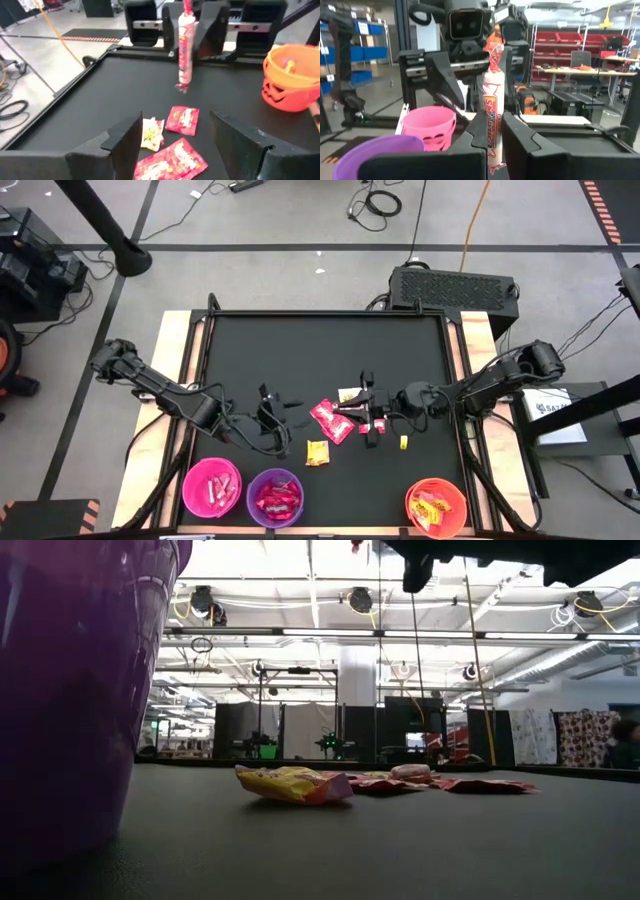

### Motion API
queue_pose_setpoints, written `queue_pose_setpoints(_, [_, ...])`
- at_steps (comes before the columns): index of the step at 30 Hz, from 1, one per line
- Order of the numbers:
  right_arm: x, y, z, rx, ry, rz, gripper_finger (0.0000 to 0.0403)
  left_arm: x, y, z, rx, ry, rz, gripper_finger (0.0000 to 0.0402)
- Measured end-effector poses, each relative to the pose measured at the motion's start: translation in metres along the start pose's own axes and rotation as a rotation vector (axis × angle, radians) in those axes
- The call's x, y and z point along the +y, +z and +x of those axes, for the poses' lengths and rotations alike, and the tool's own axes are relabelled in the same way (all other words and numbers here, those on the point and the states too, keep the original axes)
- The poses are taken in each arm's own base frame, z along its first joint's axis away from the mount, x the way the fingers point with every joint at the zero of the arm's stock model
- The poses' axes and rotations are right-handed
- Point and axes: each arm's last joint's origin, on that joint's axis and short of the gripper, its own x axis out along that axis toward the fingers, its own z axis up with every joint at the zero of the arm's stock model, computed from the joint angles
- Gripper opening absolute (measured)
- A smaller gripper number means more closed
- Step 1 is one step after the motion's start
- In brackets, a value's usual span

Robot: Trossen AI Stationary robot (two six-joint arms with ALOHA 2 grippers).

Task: Sort candy by brand, put in halloween buckets
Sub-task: Put the orange candy into the pink bucket

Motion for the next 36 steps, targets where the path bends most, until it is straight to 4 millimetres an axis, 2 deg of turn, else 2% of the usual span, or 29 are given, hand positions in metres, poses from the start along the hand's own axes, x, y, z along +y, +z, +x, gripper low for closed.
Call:
queue_pose_setpoints(5, [0.001,0.002,0.000,-0.022,0.032,0.012,0.0023,-0.011,0.004,0.010,-0.073,-0.080,0.028,0.0237])
queue_pose_setpoints(10, [0.002,0.002,0.000,-0.022,0.055,0.015,0.0023,-0.025,0.002,0.032,-0.161,-0.112,0.052,0.0237])
queue_pose_setpoints(19, [0.002,0.004,0.000,-0.041,0.057,0.025,0.0023,-0.018,-0.006,0.068,-0.179,-0.099,-0.008,0.0237])
queue_pose_setpoints(28, [0.002,0.004,0.000,-0.039,0.057,0.022,0.0023,-0.015,-0.006,0.071,-0.183,-0.095,-0.015,0.0234])
queue_pose_setpoints(31, [0.002,0.004,0.000,-0.039,0.056,0.018,0.0023,-0.015,-0.006,0.072,-0.181,-0.093,-0.014,0.0213])
queue_pose_setpoints(36, [0.002,0.004,0.000,-0.037,0.056,0.018,0.0023,-0.014,-0.006,0.072,-0.177,-0.090,-0.008,0.0148])
